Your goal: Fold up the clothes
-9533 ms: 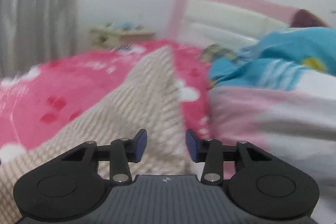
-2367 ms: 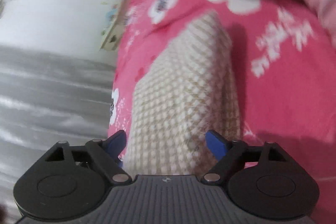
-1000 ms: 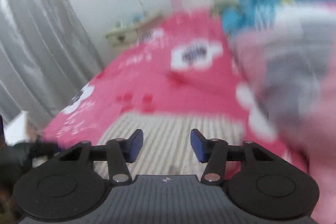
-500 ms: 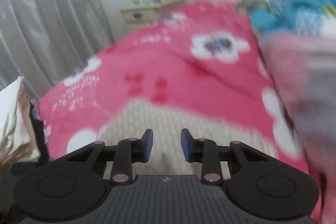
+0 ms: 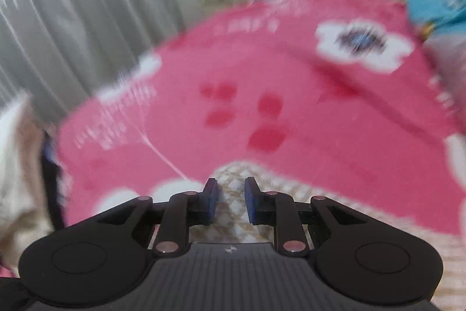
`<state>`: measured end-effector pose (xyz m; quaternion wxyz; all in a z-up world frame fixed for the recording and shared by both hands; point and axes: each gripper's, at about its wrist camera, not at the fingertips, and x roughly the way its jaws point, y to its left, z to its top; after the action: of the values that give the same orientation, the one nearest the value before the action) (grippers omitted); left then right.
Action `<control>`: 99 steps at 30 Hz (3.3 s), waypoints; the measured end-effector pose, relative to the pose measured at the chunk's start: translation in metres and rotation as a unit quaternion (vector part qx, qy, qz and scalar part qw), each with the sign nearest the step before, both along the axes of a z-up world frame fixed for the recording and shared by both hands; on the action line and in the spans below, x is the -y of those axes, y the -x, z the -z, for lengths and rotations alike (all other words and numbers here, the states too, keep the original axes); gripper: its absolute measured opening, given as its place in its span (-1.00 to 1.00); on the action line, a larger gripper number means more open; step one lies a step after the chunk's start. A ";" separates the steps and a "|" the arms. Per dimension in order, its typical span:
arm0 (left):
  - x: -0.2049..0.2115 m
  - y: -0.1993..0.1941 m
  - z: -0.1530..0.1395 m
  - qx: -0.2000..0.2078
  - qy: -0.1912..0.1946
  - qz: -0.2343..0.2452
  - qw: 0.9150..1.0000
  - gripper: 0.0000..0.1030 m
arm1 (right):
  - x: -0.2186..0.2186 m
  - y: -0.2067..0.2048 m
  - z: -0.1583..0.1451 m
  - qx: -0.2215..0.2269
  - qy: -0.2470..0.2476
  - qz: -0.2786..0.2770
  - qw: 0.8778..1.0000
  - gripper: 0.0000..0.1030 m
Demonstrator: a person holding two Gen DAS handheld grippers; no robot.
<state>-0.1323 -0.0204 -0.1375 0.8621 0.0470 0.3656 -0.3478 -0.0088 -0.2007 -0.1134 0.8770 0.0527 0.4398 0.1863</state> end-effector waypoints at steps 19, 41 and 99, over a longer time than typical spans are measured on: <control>0.002 0.000 -0.003 -0.005 -0.007 0.006 1.000 0.14 | 0.137 0.072 -0.040 -0.025 -0.005 0.191 0.981 -0.64; -0.081 -0.108 0.028 -0.279 0.178 -0.124 0.936 0.52 | 0.204 0.185 0.024 -0.128 -0.334 0.235 0.904 0.82; -0.292 0.060 -0.191 0.042 0.320 -0.314 0.893 0.71 | -0.183 0.010 -0.215 0.046 -0.386 -0.320 0.864 0.16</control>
<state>-0.1922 0.2711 0.0531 0.9094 -0.3337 0.1940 -0.1552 -0.0191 -0.0174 0.1014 0.6977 0.2350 0.2849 0.6138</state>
